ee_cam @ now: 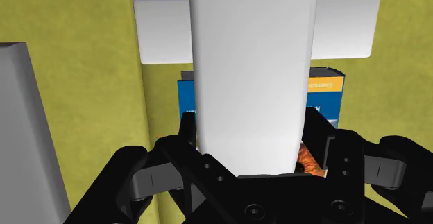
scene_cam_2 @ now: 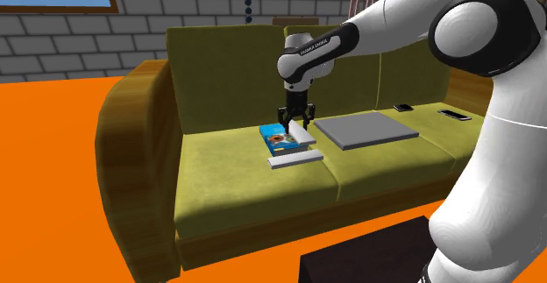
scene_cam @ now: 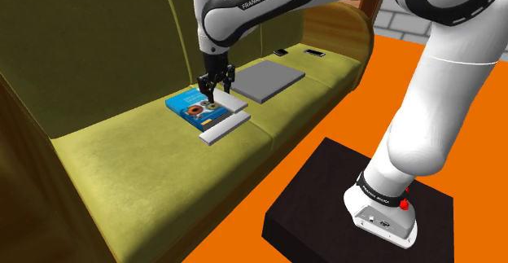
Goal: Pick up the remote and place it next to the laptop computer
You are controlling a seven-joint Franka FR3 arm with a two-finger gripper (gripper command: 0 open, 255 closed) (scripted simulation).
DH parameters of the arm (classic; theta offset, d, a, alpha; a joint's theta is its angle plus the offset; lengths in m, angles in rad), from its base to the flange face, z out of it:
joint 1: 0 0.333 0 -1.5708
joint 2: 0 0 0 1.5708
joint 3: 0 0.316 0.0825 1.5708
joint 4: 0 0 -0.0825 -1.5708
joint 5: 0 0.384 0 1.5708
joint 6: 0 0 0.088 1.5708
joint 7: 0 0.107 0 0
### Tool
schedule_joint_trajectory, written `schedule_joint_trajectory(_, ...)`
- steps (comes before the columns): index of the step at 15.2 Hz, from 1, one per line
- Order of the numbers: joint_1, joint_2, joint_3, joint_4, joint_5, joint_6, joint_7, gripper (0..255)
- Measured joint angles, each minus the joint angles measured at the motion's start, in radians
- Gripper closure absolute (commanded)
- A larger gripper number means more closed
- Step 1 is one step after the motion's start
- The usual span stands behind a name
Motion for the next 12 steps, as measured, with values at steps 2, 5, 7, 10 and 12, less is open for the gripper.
schedule_joint_trajectory(2,-0.028,-0.026,-0.021,-0.031,0.007,0.006,-0.051,255)
schedule_joint_trajectory(5,-0.067,-0.067,-0.054,-0.077,0.016,0.015,-0.126,255)
schedule_joint_trajectory(7,-0.090,-0.097,-0.075,-0.115,0.021,0.024,-0.172,255)
schedule_joint_trajectory(10,-0.125,-0.117,-0.109,-0.141,0.023,0.031,-0.242,255)
schedule_joint_trajectory(12,-0.150,-0.129,-0.134,-0.152,0.023,0.031,-0.292,255)
